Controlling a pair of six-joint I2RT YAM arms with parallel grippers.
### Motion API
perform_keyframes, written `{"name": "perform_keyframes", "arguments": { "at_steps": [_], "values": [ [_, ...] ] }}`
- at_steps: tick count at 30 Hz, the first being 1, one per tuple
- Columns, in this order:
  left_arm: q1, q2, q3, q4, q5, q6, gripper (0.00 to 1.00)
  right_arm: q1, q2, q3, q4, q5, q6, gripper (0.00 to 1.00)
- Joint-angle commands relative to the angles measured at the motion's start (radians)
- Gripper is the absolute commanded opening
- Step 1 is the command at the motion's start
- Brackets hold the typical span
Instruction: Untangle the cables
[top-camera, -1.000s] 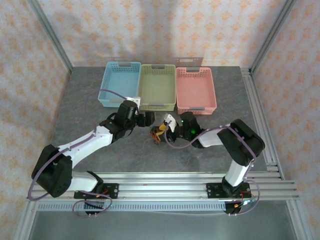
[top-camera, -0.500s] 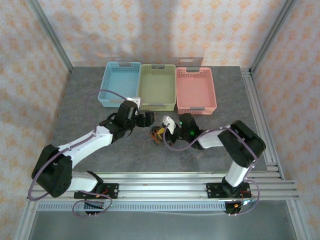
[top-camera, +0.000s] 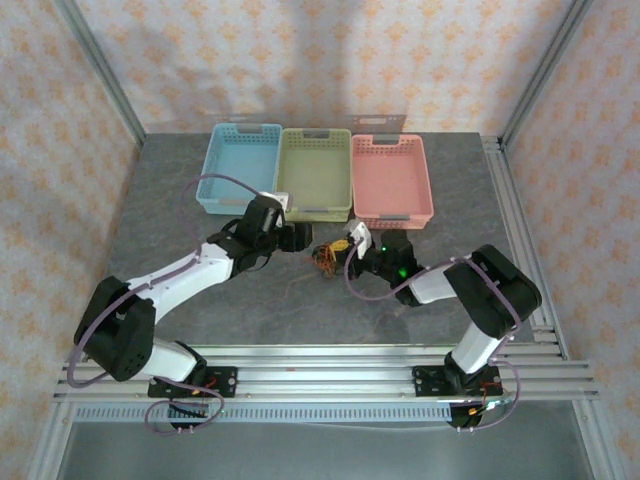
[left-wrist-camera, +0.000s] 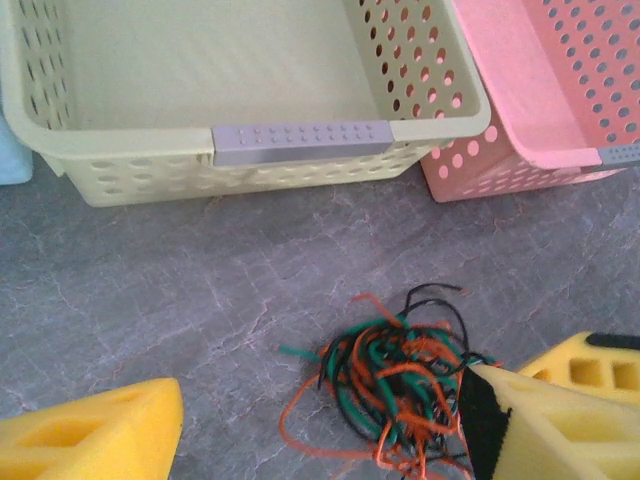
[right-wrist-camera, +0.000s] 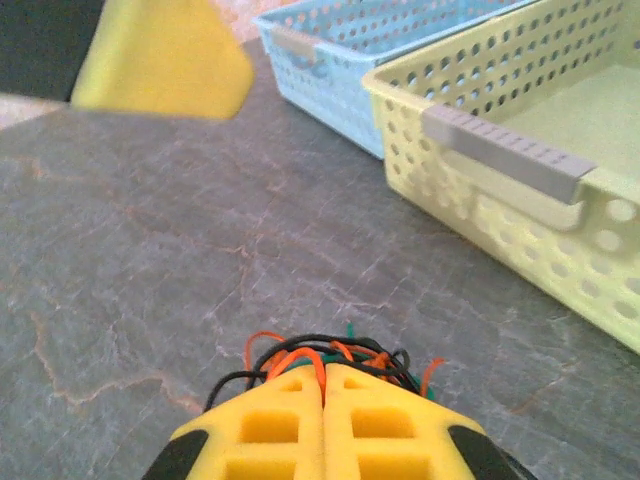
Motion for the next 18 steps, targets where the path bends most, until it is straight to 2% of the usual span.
{"name": "perform_keyframes", "arguments": {
  "at_steps": [1,6,18],
  "values": [
    [-0.016,0.027,0.045,-0.039,0.032,0.021,0.73,-0.015,-0.007,-0.006,0.117,0.006,0.063,0.00],
    [-0.040,0.083,0.098,-0.091,0.058,0.051,0.68,-0.016,-0.011,-0.004,0.106,0.019,0.064,0.00],
    [-0.050,0.150,0.167,-0.161,0.081,0.058,0.65,-0.016,-0.003,0.019,0.056,0.020,0.066,0.00]
  ]
}}
